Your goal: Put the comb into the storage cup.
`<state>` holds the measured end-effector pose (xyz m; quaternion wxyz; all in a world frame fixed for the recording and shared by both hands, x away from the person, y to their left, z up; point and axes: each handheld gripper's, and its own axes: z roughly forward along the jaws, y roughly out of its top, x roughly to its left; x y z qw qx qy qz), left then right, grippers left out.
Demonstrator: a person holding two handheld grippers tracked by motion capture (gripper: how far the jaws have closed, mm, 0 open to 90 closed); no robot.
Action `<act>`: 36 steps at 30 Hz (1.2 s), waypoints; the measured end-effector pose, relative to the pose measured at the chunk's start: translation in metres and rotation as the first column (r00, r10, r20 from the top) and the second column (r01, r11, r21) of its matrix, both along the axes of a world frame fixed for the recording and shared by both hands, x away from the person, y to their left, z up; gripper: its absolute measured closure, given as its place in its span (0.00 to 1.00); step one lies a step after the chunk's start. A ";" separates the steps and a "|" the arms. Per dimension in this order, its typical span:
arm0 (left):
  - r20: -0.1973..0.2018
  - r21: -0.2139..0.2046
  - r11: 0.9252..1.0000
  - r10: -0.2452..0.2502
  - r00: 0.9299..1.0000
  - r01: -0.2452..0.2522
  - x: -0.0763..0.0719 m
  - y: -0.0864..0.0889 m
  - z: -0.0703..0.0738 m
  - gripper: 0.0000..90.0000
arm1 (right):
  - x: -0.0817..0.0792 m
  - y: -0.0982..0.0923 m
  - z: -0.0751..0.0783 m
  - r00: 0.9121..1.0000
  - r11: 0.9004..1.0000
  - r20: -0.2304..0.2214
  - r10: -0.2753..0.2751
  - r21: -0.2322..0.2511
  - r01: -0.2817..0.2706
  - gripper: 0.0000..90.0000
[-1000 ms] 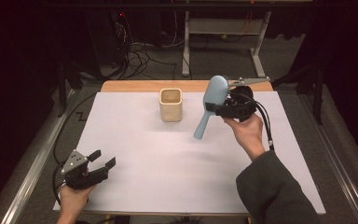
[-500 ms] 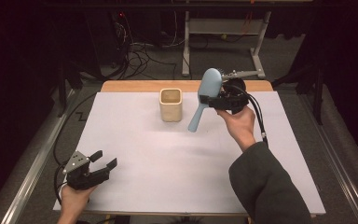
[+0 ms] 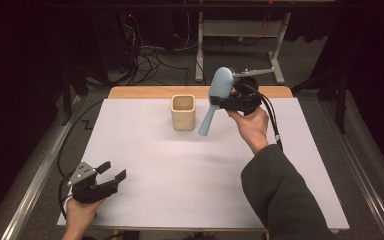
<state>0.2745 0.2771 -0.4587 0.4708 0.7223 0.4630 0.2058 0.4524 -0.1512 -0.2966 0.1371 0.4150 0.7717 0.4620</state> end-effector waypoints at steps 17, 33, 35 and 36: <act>-0.007 0.001 1.000 -0.004 1.000 0.004 0.001 -0.001 -0.001 0.34 | 0.012 0.010 0.014 1.000 1.000 0.006 -0.007 0.001 0.007 0.61; -0.010 0.004 1.000 -0.012 1.000 0.012 0.001 -0.001 -0.001 0.35 | 0.021 0.019 0.024 1.000 1.000 0.017 -0.012 0.007 0.012 0.61; -0.011 0.005 1.000 -0.013 1.000 0.013 0.001 -0.002 -0.001 0.35 | 0.022 0.021 0.025 1.000 1.000 0.020 -0.011 -0.002 0.011 0.61; -0.011 0.006 1.000 -0.013 1.000 0.013 0.001 -0.002 -0.001 0.35 | 0.022 0.022 0.025 1.000 1.000 0.019 -0.011 -0.005 0.011 0.61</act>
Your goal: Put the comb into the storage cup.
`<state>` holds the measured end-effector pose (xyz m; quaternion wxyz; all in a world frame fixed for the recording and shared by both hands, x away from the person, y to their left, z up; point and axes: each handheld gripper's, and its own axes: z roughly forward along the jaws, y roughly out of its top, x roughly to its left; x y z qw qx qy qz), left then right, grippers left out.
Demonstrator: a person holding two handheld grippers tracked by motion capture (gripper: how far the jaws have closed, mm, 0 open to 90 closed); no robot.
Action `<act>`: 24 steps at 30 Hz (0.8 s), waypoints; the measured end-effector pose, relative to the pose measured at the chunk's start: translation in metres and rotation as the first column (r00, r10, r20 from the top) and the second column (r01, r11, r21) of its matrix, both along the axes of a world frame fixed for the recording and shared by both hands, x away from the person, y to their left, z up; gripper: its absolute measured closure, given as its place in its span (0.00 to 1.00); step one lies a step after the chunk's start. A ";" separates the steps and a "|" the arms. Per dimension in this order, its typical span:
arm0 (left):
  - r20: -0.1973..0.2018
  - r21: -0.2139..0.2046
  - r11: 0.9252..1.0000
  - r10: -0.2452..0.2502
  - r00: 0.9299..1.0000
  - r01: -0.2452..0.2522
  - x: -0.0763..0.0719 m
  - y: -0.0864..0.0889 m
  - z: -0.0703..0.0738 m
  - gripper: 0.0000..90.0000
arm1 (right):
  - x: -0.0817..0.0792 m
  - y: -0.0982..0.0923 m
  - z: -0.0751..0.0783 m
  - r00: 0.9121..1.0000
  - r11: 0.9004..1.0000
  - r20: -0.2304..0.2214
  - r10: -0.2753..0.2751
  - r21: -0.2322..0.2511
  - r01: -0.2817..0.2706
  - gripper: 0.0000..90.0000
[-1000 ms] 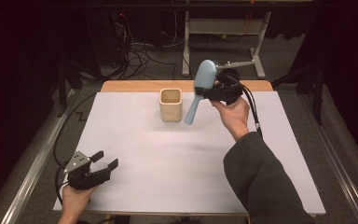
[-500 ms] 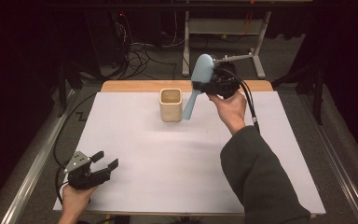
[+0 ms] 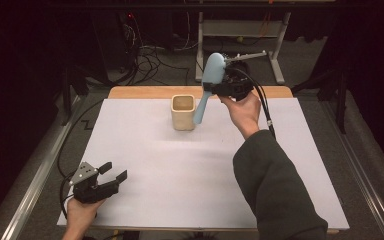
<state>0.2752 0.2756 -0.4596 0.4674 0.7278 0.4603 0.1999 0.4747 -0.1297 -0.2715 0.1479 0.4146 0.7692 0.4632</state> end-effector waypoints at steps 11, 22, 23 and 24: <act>0.002 -0.001 1.000 0.002 1.000 -0.002 0.000 0.000 0.000 0.35 | 0.008 0.008 0.005 1.000 1.000 0.015 -0.005 -0.002 0.005 0.61; 0.007 -0.014 1.000 0.003 1.000 -0.003 -0.001 0.001 0.001 0.35 | 0.016 0.022 0.011 0.999 1.000 0.046 -0.017 -0.011 0.018 0.60; 0.006 -0.015 1.000 0.002 1.000 -0.002 -0.001 0.001 0.001 0.35 | 0.017 0.024 0.011 0.999 1.000 0.049 -0.017 -0.016 0.018 0.60; 0.003 -0.014 1.000 0.001 1.000 -0.001 -0.001 0.001 0.001 0.35 | 0.018 0.025 0.011 0.999 1.000 0.049 -0.019 -0.020 0.020 0.60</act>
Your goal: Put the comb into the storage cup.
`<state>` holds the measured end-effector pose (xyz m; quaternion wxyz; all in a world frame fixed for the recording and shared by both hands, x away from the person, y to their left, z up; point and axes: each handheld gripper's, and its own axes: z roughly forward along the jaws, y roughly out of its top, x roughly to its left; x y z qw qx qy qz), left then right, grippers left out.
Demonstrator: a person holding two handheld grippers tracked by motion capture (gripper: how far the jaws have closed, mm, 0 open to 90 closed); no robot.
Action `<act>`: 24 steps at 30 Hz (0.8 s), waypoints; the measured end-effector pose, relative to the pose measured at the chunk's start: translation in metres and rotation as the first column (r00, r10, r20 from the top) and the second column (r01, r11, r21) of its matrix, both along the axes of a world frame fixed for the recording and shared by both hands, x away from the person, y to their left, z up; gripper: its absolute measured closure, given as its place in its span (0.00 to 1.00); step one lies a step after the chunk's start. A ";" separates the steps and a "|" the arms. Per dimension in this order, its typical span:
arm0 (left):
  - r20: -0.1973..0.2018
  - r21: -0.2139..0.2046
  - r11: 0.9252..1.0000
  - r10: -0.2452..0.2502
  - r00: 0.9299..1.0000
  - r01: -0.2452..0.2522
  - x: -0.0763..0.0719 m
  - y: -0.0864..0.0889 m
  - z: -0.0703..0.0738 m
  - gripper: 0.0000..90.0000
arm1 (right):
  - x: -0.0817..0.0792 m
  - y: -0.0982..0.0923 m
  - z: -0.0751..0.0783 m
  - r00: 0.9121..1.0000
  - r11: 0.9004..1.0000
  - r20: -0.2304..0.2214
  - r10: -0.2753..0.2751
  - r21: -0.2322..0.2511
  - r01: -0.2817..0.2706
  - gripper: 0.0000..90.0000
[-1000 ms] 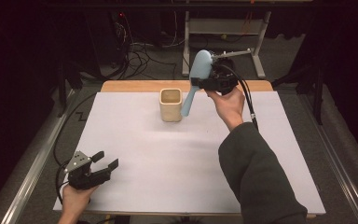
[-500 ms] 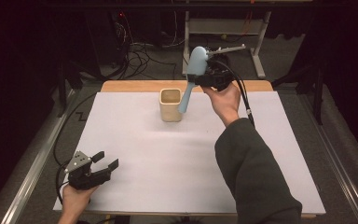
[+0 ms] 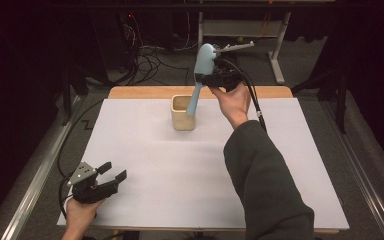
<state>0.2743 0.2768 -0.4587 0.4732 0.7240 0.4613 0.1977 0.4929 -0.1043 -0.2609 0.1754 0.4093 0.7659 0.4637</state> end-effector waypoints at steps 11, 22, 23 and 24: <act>-0.006 -0.006 1.000 -0.001 1.000 0.001 0.000 0.001 0.000 0.35 | 0.007 0.010 0.001 0.999 1.000 0.042 -0.010 -0.020 0.010 0.60; -0.008 -0.022 1.000 0.001 1.000 -0.001 -0.001 0.002 0.000 0.35 | 0.016 0.018 -0.005 0.999 0.999 0.038 -0.029 -0.027 0.030 0.60; -0.008 -0.024 1.000 0.004 1.000 -0.004 -0.001 0.002 0.000 0.35 | 0.016 0.019 -0.005 0.999 0.999 0.039 -0.030 -0.028 0.031 0.60; -0.008 -0.027 1.000 0.006 1.000 -0.006 -0.001 0.003 0.000 0.35 | 0.016 0.020 -0.005 0.999 0.999 0.041 -0.027 -0.029 0.028 0.60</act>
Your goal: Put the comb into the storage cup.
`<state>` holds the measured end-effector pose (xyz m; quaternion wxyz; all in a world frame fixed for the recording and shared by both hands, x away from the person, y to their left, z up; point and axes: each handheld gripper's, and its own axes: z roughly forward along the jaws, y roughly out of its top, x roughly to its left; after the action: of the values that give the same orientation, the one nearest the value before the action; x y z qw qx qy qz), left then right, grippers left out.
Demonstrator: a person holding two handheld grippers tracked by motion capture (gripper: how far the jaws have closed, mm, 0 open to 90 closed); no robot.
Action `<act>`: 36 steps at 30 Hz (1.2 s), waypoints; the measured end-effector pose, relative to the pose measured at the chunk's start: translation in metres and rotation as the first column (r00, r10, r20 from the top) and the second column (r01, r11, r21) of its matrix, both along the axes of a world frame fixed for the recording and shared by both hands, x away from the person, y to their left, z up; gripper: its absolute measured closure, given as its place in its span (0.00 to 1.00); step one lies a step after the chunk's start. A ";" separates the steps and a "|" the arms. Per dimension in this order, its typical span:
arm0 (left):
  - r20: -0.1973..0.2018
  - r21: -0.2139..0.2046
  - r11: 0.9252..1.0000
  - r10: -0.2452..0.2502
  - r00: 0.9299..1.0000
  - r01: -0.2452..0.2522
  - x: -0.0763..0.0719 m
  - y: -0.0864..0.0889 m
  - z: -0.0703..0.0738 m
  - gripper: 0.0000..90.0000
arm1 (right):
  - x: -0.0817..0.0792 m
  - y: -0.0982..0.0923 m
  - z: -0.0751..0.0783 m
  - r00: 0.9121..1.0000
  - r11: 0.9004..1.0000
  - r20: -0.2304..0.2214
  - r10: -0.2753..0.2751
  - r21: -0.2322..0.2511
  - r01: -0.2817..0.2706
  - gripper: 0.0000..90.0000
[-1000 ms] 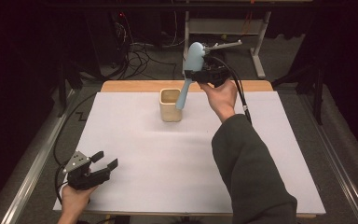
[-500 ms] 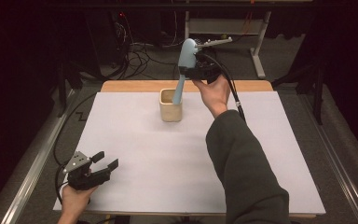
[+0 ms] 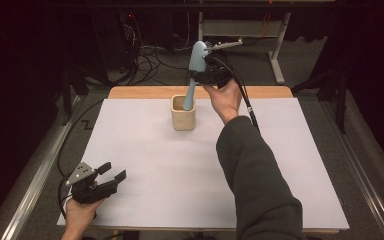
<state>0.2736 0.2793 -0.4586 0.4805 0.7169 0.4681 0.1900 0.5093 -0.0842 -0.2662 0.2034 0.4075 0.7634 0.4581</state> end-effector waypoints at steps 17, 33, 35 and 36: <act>0.002 0.003 1.000 -0.003 1.000 0.003 0.000 0.000 0.000 0.35 | 0.006 0.011 -0.006 1.000 1.000 0.002 0.000 -0.008 0.000 0.58; 0.005 0.004 1.000 -0.002 1.000 0.002 -0.001 0.000 0.001 0.36 | 0.011 0.016 -0.014 1.000 1.000 -0.007 -0.016 -0.025 0.016 0.58; 0.006 0.004 1.000 -0.002 1.000 0.002 -0.001 0.000 0.001 0.36 | 0.012 0.016 -0.015 1.000 1.000 -0.012 -0.016 -0.027 0.016 0.58; 0.006 0.004 1.000 -0.002 1.000 0.002 -0.001 0.000 0.001 0.36 | 0.012 0.017 -0.016 1.000 0.999 -0.015 -0.018 -0.030 0.018 0.58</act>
<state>0.2728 0.2794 -0.4579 0.4806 0.7178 0.4656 0.1926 0.5211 -0.0675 -0.2823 0.2076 0.4147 0.7681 0.4416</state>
